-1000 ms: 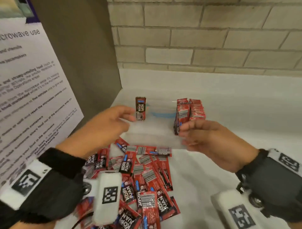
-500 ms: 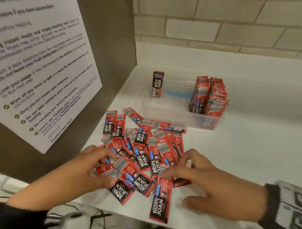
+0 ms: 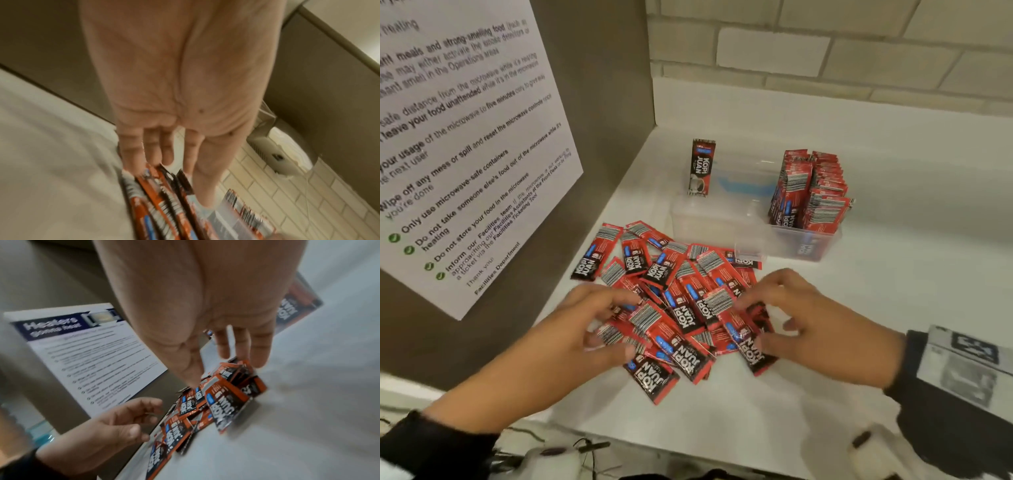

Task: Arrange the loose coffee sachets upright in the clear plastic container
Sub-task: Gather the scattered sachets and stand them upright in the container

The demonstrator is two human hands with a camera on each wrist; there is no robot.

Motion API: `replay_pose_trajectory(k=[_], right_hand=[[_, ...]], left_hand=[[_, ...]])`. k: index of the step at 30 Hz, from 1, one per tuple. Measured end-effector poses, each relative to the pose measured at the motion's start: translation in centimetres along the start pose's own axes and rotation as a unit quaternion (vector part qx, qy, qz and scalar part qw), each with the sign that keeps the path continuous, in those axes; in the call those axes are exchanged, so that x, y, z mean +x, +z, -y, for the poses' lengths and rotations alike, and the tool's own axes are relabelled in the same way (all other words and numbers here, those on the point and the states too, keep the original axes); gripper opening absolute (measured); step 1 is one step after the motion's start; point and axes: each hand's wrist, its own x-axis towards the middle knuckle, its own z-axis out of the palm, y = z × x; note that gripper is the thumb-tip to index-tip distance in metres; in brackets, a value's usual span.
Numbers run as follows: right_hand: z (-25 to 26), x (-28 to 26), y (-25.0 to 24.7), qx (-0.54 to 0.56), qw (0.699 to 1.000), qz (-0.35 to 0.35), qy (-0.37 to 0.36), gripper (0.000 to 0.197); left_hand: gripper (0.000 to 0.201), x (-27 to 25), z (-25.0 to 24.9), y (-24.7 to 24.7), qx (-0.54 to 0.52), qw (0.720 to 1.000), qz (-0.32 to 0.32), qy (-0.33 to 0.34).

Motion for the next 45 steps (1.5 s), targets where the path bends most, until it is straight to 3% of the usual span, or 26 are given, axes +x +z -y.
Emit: replay_pose_trajectory(k=[3, 6, 12, 16, 21, 26, 32, 37, 39, 42, 45], right_hand=[[-1.0, -0.4, -0.8, 0.03, 0.991, -0.012, 0.131, 0.051], [-1.1, 0.1, -0.8, 0.011, 0.983, 0.015, 0.182, 0.075], [1.3, 3.5, 0.7, 0.011, 0.991, 0.014, 0.133, 0.064], [2.0, 5.2, 1.4, 0.163, 0.971, 0.011, 0.177, 0.06], [2.5, 5.8, 1.3, 0.35, 0.917, 0.036, 0.189, 0.028], [2.1, 6.1, 1.4, 0.388, 0.903, 0.062, 0.173, 0.028], [2.5, 6.3, 1.2, 0.43, 0.878, 0.092, 0.19, 0.032], [2.7, 5.6, 1.0, 0.42, 0.879, 0.123, 0.189, 0.031], [2.7, 5.2, 1.0, 0.418, 0.88, 0.136, 0.178, 0.031], [2.6, 5.0, 1.3, 0.421, 0.878, 0.146, 0.174, 0.03], [2.4, 4.9, 1.1, 0.446, 0.868, 0.139, 0.168, 0.034]], left_hand=[[0.054, -0.3, 0.8, -0.5, 0.021, 0.995, -0.096, -0.026], [0.068, -0.3, 1.3, -0.5, 0.053, 0.992, -0.078, -0.085], [0.067, 1.5, -0.2, 0.3, 0.06, 0.996, -0.02, -0.06], [0.068, 3.2, -0.8, 1.3, 0.04, 0.998, -0.009, -0.049], [0.049, 4.0, -1.6, 1.8, -0.079, 0.995, 0.028, -0.057], [0.035, 4.6, -2.5, 2.0, -0.228, 0.966, 0.067, -0.097], [0.039, 5.5, -2.6, 2.3, -0.174, 0.98, 0.08, -0.057], [0.036, 5.8, -3.5, 2.7, -0.158, 0.98, 0.12, -0.019], [0.045, 5.8, -3.6, 2.9, -0.137, 0.981, 0.134, -0.007], [0.052, 5.7, -3.7, 3.2, -0.102, 0.987, 0.126, 0.014], [0.046, 5.6, -3.6, 3.3, -0.098, 0.989, 0.107, 0.031]])
